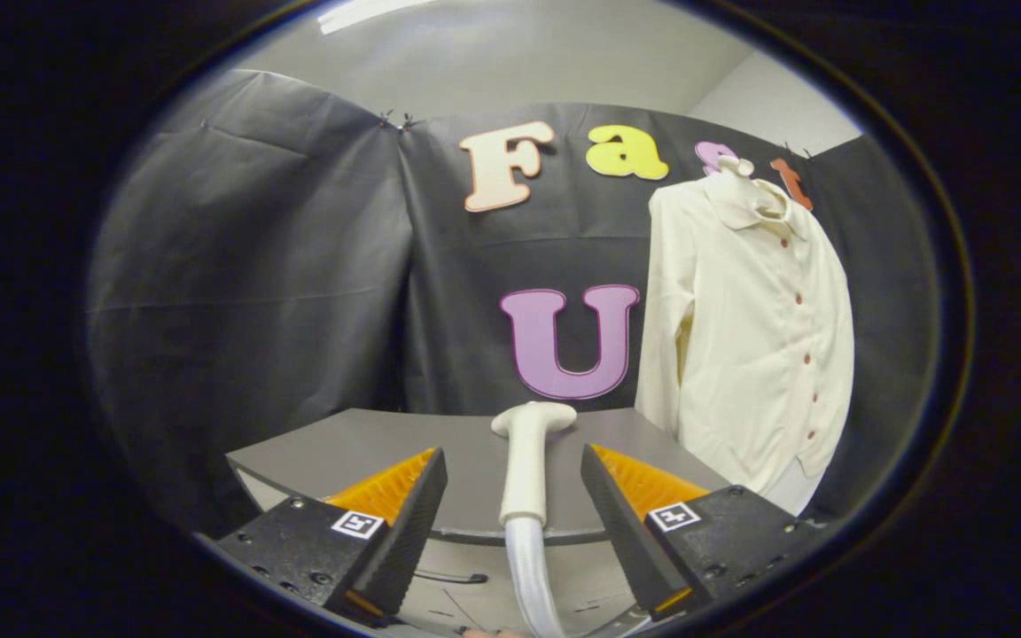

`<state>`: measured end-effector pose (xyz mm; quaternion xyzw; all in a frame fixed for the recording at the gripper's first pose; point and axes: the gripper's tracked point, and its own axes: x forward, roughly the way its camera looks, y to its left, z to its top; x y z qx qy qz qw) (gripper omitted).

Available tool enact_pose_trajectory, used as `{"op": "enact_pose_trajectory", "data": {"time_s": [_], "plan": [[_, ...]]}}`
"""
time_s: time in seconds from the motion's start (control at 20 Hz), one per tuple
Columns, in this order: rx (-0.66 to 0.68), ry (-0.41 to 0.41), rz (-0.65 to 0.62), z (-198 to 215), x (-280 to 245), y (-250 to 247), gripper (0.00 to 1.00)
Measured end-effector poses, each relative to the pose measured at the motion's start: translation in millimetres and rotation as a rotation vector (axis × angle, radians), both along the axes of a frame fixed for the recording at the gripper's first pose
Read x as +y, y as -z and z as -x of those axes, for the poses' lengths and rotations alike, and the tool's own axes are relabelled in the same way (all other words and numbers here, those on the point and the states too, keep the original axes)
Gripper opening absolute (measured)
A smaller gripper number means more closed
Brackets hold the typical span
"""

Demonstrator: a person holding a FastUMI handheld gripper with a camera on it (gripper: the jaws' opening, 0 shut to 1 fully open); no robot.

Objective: Iron the clothes twice with a garment steamer, once on the left side and once on the right side.

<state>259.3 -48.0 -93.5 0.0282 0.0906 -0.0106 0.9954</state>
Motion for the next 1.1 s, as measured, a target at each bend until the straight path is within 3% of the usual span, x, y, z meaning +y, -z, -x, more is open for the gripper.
{"op": "enact_pose_trajectory", "data": {"time_s": [0.5, 0.8, 0.9, 1.1], "plan": [[0.208, 0.04, 0.081, -54.0, -0.8, 48.2, 0.82], [0.28, 0.074, 0.015, -69.1, -4.8, 61.9, 0.6], [0.278, 0.083, 0.0, -69.6, -4.4, 61.9, 0.42], [0.274, 0.092, 0.03, -68.3, -6.4, 61.5, 0.38]]}}
